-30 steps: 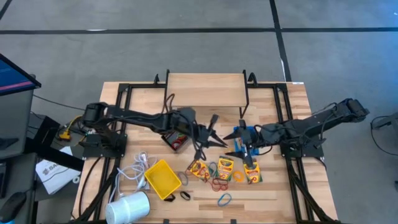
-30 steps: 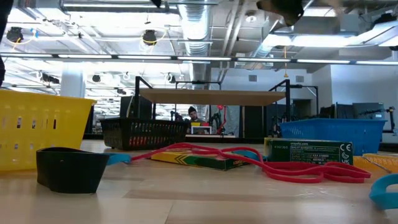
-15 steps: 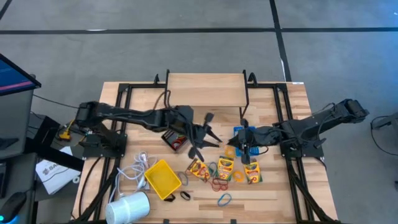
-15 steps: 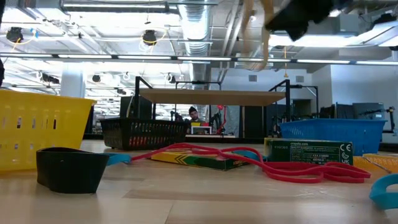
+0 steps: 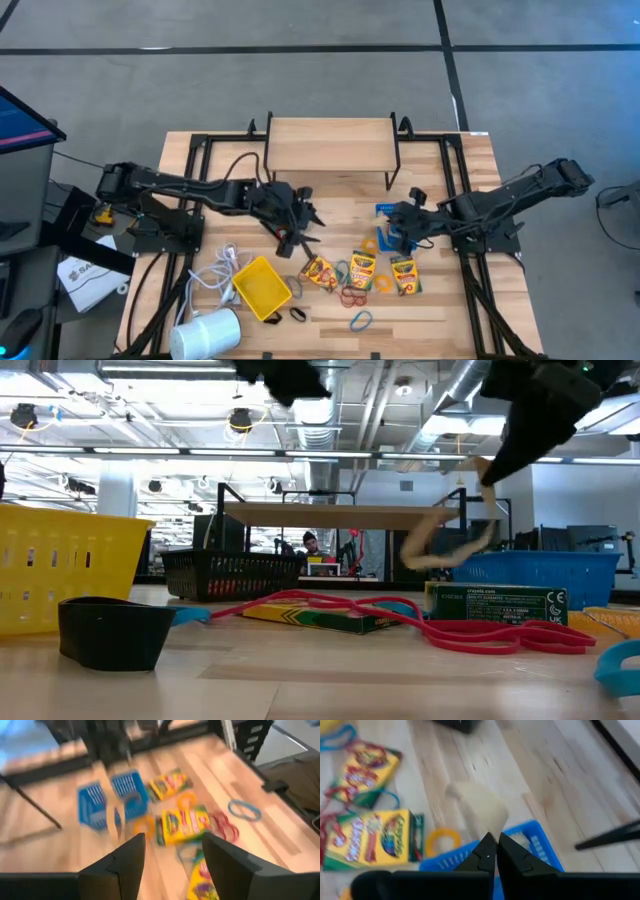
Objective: Pick & Place Office Desk Supplies
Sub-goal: Put the white rubber band into the blue bin
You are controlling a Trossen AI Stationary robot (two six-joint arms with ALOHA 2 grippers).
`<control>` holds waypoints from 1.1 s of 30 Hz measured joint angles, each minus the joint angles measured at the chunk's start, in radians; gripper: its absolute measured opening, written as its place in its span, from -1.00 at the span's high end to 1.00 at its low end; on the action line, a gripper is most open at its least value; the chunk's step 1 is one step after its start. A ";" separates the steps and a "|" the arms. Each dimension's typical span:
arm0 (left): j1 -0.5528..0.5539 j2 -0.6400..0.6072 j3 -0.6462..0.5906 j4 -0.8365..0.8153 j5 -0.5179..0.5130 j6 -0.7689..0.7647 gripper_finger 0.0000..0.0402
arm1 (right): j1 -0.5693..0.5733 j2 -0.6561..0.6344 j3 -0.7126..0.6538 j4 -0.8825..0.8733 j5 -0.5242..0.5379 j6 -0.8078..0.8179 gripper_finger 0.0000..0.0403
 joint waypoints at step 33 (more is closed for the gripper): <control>0.178 0.505 -0.058 0.617 0.111 -0.364 0.24 | -0.011 -0.001 0.000 -0.088 -0.022 0.132 -0.03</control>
